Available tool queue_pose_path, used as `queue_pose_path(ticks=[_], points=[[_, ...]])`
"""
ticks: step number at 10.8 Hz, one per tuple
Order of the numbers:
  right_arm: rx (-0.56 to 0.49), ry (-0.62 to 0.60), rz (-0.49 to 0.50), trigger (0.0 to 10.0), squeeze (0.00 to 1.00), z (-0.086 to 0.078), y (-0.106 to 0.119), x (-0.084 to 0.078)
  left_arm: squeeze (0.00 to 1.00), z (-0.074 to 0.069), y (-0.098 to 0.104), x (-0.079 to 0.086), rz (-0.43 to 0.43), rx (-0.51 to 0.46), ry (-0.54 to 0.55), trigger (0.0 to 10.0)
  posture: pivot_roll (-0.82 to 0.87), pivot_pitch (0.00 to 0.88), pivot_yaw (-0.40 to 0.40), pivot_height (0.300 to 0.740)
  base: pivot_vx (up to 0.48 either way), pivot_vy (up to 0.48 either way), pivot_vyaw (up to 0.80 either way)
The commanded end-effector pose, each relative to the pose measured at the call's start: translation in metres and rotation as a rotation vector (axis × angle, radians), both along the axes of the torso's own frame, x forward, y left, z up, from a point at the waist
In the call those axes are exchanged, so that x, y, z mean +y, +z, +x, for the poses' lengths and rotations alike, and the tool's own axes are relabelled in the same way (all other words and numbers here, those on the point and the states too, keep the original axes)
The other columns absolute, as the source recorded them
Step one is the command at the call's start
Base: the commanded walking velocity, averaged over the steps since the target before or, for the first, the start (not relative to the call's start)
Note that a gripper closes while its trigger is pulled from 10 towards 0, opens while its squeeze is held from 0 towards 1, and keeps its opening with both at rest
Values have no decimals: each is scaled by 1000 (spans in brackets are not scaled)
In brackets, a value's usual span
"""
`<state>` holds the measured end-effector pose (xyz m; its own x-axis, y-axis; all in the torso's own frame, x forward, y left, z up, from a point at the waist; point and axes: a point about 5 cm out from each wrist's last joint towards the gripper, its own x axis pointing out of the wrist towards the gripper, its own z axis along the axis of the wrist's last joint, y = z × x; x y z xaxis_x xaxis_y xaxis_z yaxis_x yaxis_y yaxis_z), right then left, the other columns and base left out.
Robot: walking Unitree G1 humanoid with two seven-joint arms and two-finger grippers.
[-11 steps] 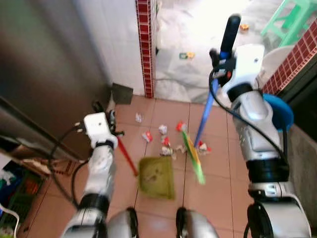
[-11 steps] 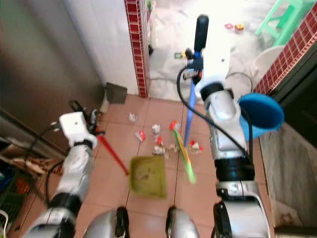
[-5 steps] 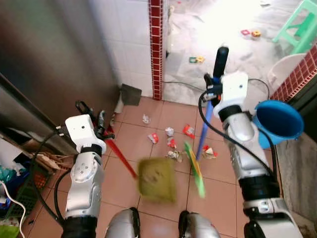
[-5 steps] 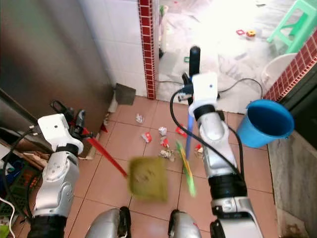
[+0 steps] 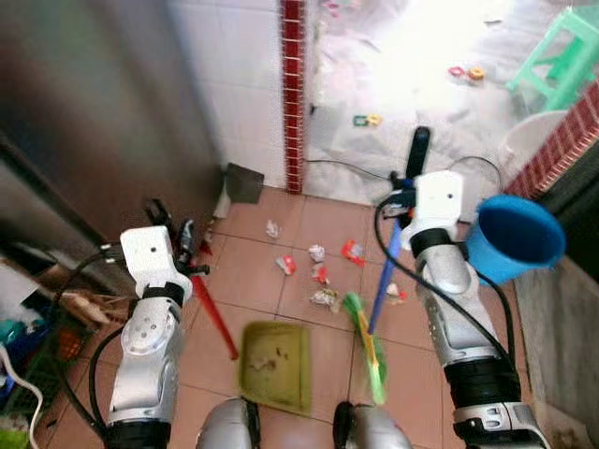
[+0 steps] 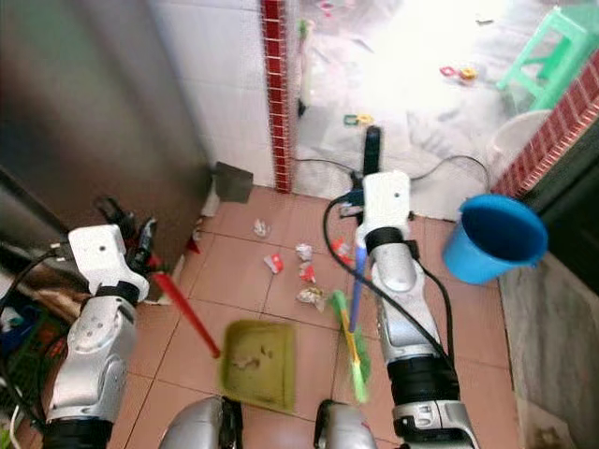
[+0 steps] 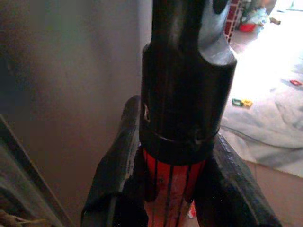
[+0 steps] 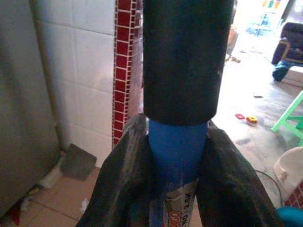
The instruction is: Sweep floor
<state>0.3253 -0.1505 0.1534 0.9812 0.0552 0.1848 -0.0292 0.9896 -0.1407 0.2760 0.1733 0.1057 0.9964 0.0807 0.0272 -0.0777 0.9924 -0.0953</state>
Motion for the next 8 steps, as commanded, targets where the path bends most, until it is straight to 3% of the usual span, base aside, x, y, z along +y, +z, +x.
queue_pose_path(ticks=[1, 3, 5, 6, 8], points=[[-23, -19, -12, 10000, 0, 3, 7, -1, 0, 2, 13, -5, -40, -56, -27, 10000, -12, 75, 33, 740, 0, 0, 0], [-51, -39, -14, 10000, 0, 3, 11, -5, 0, 2, 12, -15, -35, -50, -55, 10000, -32, 79, 46, 740, 0, 0, -800], [-149, -52, -60, 10000, 0, 1, 25, -7, 0, 3, 12, -19, -42, -41, -65, 10000, -37, 83, 48, 740, 0, 0, 0], [-216, -97, -147, 10000, 0, 0, 36, -10, 0, 3, 12, -21, -42, -41, -69, 10000, -38, 87, 49, 740, 0, 0, 0], [-239, -127, -179, 10000, 0, 2, 39, -15, 0, 1, 10, -23, -44, -29, -77, 10000, -34, 93, 49, 740, 0, 0, 0]])
